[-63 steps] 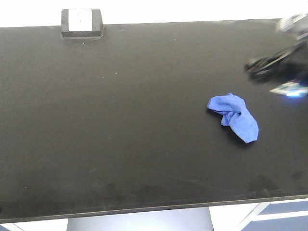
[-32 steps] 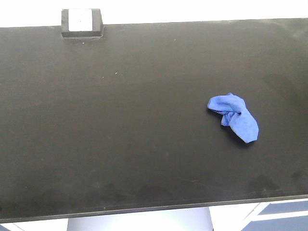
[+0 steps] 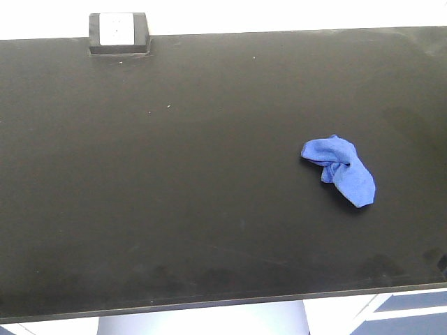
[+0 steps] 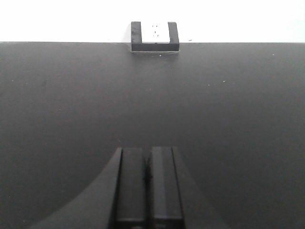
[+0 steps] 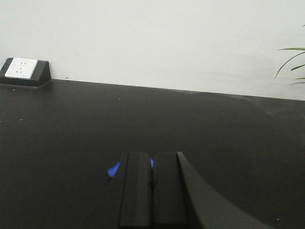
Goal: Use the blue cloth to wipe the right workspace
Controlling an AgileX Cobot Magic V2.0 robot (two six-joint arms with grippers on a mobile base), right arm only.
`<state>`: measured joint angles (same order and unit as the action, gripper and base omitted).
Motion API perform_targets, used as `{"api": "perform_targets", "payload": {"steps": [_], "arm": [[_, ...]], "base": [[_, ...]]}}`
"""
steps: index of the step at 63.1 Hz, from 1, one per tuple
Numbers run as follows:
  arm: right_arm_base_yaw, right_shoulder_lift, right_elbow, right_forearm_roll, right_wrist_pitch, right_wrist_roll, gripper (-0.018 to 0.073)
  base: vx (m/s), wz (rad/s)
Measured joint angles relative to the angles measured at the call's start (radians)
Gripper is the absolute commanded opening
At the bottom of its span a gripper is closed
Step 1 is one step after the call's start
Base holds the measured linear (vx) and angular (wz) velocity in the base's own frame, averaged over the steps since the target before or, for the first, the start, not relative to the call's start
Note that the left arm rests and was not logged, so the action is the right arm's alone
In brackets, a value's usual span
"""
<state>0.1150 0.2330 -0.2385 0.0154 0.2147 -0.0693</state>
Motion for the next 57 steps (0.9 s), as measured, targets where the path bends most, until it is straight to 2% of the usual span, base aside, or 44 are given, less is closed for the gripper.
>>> {"api": "perform_targets", "payload": {"steps": [35,57], "arm": [[0.000,-0.006,0.007,-0.015,0.023,0.000,-0.0008],[0.000,-0.241,0.242,-0.003,-0.096,0.069,-0.0008]], "base": [[0.00,0.00],[0.00,0.00]]}}
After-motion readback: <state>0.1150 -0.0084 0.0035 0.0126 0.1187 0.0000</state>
